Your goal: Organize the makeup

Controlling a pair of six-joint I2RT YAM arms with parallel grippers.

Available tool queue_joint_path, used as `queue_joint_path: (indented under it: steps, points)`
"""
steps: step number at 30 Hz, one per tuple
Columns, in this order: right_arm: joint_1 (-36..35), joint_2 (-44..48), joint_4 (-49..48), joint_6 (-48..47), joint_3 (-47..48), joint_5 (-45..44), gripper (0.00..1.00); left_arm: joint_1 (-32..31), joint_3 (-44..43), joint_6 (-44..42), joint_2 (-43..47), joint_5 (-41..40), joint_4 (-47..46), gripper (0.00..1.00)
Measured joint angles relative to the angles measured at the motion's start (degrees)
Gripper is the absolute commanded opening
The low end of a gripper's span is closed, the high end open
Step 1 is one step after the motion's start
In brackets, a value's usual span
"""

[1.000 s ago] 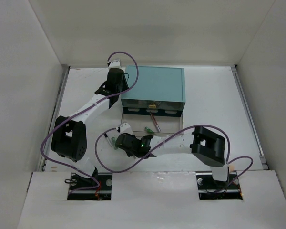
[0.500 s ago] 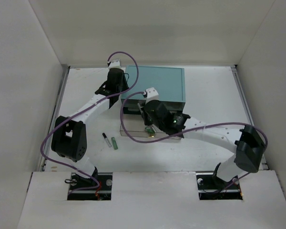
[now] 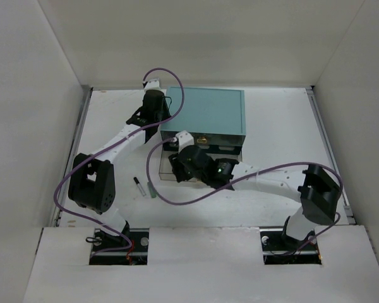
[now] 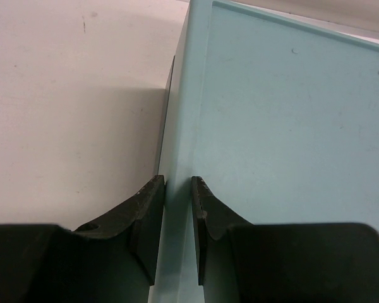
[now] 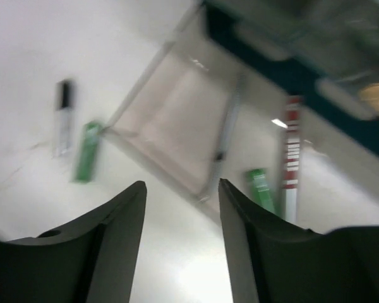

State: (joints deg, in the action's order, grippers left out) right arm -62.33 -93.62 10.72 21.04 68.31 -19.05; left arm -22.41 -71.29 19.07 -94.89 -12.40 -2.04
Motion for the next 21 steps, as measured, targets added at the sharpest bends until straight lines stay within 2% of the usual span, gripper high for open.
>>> queue_joint_path:
  steps: [4, 8, 15, 21]
  points:
    - [-7.8, -1.6, 0.0, 2.1, 2.7, 1.9, 0.61, 0.0, 0.0, 0.0, 0.0, 0.0, 0.0, 0.08]
    - [-13.2, -7.8, -0.8, 4.4, 6.4, 3.3, 0.66, 0.0, 0.0, -0.1, 0.0, 0.0, 0.1, 0.08]
    - [-14.1, -20.9, 0.5, 8.0, 12.5, 0.9, 0.71, 0.0, 0.0, -0.2, 0.0, 0.0, 0.2, 0.08]
    - [-13.8, -25.5, 2.2, 10.8, 16.5, -4.5, 0.7, 0.0, 0.0, -0.2, 0.0, -0.1, 0.2, 0.08]
